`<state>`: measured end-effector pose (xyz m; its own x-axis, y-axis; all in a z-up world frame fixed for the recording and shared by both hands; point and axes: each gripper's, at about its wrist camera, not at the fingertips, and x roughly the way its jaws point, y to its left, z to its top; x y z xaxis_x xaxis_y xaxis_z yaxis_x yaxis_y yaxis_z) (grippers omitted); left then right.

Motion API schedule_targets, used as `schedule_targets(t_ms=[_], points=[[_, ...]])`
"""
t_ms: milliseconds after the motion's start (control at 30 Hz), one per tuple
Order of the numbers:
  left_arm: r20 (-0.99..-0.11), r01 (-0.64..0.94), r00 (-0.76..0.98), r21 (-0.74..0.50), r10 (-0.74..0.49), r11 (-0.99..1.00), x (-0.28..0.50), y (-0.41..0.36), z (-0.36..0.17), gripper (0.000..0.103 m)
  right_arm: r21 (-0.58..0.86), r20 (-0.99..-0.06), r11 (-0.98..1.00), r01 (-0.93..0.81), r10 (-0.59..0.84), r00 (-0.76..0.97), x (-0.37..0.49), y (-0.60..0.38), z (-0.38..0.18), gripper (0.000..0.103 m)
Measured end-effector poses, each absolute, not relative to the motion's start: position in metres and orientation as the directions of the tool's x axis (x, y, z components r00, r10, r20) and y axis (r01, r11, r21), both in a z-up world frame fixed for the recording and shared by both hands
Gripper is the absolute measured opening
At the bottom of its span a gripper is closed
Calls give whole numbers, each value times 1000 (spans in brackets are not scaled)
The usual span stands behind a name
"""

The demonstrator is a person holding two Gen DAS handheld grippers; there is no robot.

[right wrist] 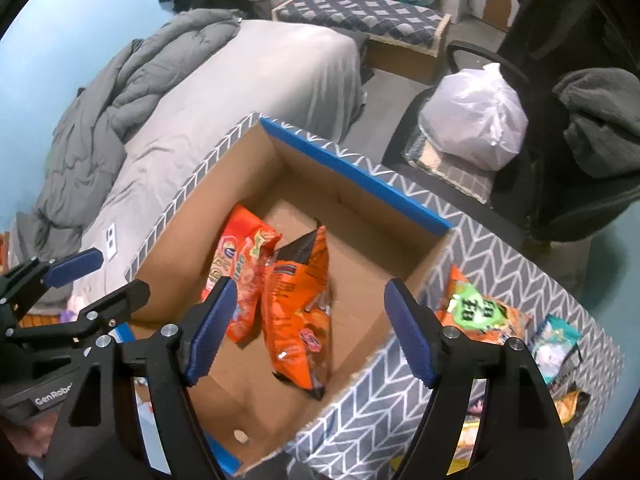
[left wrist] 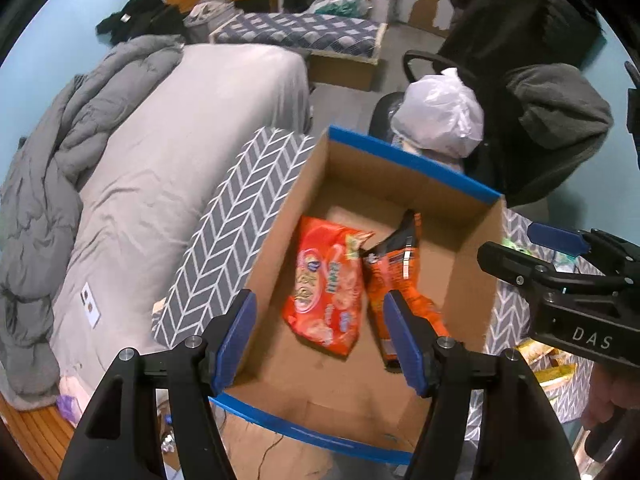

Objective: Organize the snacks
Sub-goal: 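Carry both bags into the cardboard box and open both tools to release, then move both tools back over the remaining snacks on the table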

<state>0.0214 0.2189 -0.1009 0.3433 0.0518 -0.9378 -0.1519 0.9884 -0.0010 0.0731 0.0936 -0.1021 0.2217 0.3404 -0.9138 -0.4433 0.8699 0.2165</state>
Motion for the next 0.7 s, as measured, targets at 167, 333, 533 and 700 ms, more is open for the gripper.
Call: schedule_targets(t_ms=[167,333,533,700], points=[[-929,-70,369,0,26,998,24,197,-89,67,216,-912,892,-398,330,245,67,69,-90,77],[-924,24,382,-3,-12,1000,26,169,-81,67,208,-913,919,-335,305,270,56,41,-79,80],[-927,162,370,2,-59,987,24,128,-82,68,213,-921,952,-218,270,280,39,-7,-76,80],[-930,275,356,5,-97,961,21,91,-85,67,206,-935,974,-96,225,274,15,-51,-80,80]])
